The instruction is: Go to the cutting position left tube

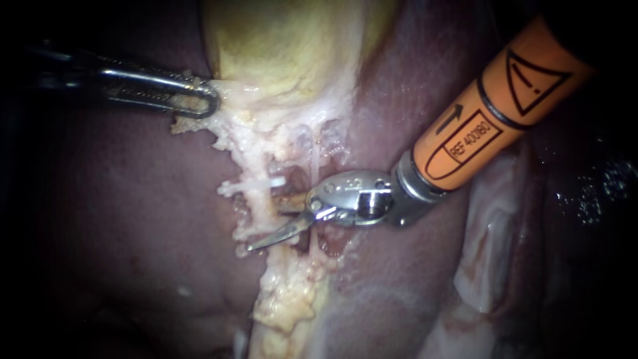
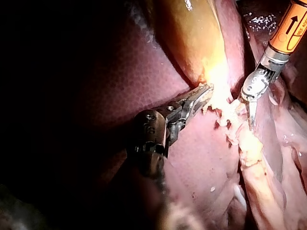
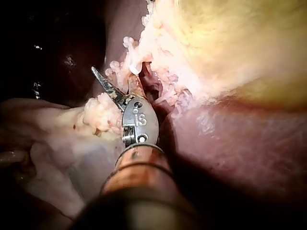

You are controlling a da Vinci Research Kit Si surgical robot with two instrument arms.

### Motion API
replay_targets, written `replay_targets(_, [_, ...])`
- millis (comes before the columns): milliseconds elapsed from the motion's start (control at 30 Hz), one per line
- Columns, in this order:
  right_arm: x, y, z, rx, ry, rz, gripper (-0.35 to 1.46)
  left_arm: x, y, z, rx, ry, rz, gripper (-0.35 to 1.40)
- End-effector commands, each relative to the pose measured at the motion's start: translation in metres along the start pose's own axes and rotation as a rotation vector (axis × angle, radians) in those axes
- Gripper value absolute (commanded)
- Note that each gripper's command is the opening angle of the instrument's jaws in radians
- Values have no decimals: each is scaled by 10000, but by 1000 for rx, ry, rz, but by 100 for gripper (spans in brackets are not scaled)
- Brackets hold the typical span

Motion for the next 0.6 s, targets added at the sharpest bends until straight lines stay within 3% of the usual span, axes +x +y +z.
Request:
replay_targets(33, [2,-1,-1,-1,-1,3,130,0,0,0,0,0,0,-35])
replay_targets(300, [0,-3,25,-1,-2,-11,130,0,0,1,0,0,0,-35])
replay_targets(500, [2,5,45,-4,47,7,121,1,0,1,0,0,0,-35])
replay_targets(600, [3,8,50,-20,52,30,121,1,0,2,0,0,0,-35])
